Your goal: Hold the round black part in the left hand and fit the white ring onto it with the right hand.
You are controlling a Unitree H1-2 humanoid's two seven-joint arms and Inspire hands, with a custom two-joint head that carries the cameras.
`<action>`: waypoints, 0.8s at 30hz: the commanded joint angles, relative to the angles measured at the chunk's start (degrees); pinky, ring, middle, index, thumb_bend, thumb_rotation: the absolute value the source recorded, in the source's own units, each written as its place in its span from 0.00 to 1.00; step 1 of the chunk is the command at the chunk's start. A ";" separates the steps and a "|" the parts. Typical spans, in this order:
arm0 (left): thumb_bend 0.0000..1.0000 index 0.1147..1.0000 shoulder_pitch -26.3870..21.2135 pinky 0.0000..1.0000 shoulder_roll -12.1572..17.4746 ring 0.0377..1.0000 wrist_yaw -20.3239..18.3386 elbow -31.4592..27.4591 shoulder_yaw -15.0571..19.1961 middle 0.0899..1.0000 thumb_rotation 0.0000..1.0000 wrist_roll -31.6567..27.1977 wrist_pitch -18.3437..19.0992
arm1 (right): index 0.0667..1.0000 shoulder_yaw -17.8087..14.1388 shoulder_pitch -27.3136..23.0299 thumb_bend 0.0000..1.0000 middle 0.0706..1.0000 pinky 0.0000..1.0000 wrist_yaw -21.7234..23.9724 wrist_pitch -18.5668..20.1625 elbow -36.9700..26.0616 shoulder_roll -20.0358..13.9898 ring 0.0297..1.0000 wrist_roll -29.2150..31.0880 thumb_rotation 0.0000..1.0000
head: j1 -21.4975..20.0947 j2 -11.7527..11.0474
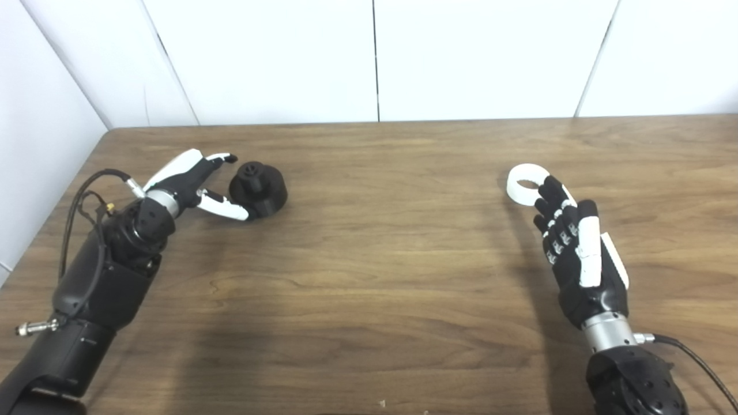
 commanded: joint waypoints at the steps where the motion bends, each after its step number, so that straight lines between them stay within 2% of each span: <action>1: 0.97 0.92 -3.13 0.94 1.03 1.00 0.67 -1.48 0.58 1.00 0.25 0.20 -1.15 | 0.94 -0.18 -0.23 0.64 0.96 1.00 0.07 -2.65 -1.94 -0.04 0.98 0.10 1.00 | 0.08 0.02; 7: 0.97 0.92 -3.25 0.92 -0.03 1.00 -0.02 -2.08 0.04 1.00 0.24 0.85 0.28 | 0.94 -0.23 -0.24 0.64 0.96 1.00 -0.23 -2.31 -2.13 0.03 0.97 -0.19 1.00 | -0.01 0.11; 12: 0.98 0.90 -3.05 0.93 -0.56 1.00 0.50 -1.86 -0.24 1.00 0.24 0.92 -0.57 | 0.94 -0.16 -0.26 0.62 0.96 1.00 -0.20 -2.36 -2.19 -0.11 0.97 -0.29 1.00 | -0.30 0.19; 15: 0.98 0.89 -2.99 0.87 -1.01 1.00 0.30 -1.45 0.00 1.00 0.23 0.14 -0.80 | 0.93 -0.31 -0.29 0.63 0.96 1.00 -0.31 -2.09 -2.31 -0.01 0.97 -0.08 1.00 | -0.39 0.23; 24: 0.95 0.81 -3.23 0.89 -1.08 1.00 1.29 -0.59 -0.88 1.00 0.21 1.42 -2.36 | 0.94 -0.37 -0.19 0.64 0.96 1.00 -0.08 -2.19 -2.43 -0.33 0.97 -0.14 1.00 | -0.36 0.32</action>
